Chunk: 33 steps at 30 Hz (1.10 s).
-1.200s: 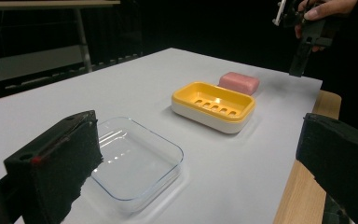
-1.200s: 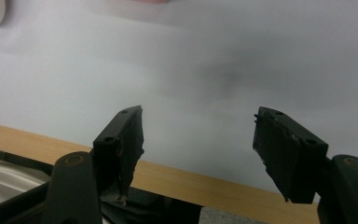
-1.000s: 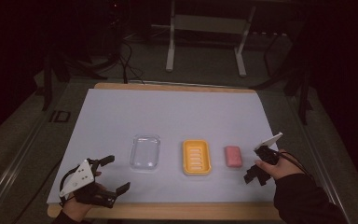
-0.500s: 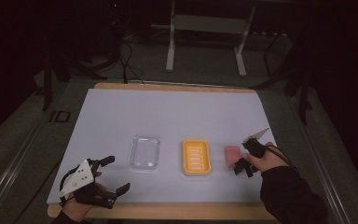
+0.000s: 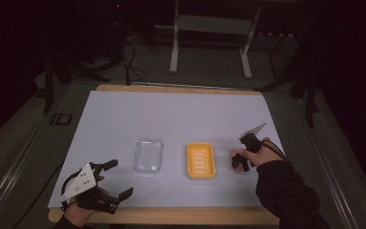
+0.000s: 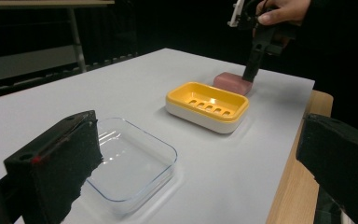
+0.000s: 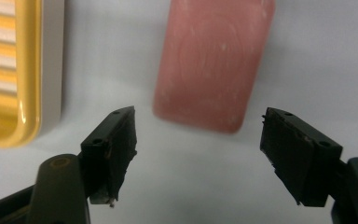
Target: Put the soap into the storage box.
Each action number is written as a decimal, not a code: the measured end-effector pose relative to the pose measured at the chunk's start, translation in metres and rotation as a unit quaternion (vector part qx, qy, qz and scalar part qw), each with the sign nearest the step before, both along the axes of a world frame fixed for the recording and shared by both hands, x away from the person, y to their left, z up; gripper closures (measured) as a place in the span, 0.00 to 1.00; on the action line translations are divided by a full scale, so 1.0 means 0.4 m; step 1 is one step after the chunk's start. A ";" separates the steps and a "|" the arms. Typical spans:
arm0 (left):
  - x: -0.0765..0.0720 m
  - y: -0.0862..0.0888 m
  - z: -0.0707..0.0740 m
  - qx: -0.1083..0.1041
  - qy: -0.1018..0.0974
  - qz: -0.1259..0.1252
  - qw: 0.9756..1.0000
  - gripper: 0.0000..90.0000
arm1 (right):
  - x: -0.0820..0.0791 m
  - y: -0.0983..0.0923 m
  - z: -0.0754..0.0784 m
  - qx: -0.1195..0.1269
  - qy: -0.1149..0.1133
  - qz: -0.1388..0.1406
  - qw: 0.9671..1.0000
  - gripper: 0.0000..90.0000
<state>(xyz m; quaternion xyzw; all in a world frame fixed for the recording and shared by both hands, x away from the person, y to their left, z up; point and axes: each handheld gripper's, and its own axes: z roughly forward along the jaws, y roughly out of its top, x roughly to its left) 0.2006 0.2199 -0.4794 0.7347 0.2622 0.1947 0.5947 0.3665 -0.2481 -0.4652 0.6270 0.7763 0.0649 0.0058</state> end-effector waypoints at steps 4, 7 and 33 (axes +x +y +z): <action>0.000 0.000 0.000 0.000 0.000 -0.001 1.000 0.00 | 0.018 0.011 -0.006 -0.002 -0.010 -0.001 1.000 0.26; 0.000 -0.001 0.000 0.001 0.000 -0.003 1.000 0.00 | 0.030 0.016 -0.011 -0.005 -0.011 0.004 1.000 0.26; 0.000 -0.004 -0.002 0.003 0.002 -0.009 1.000 0.00 | 0.080 0.034 -0.078 -0.043 0.023 -0.019 0.999 0.40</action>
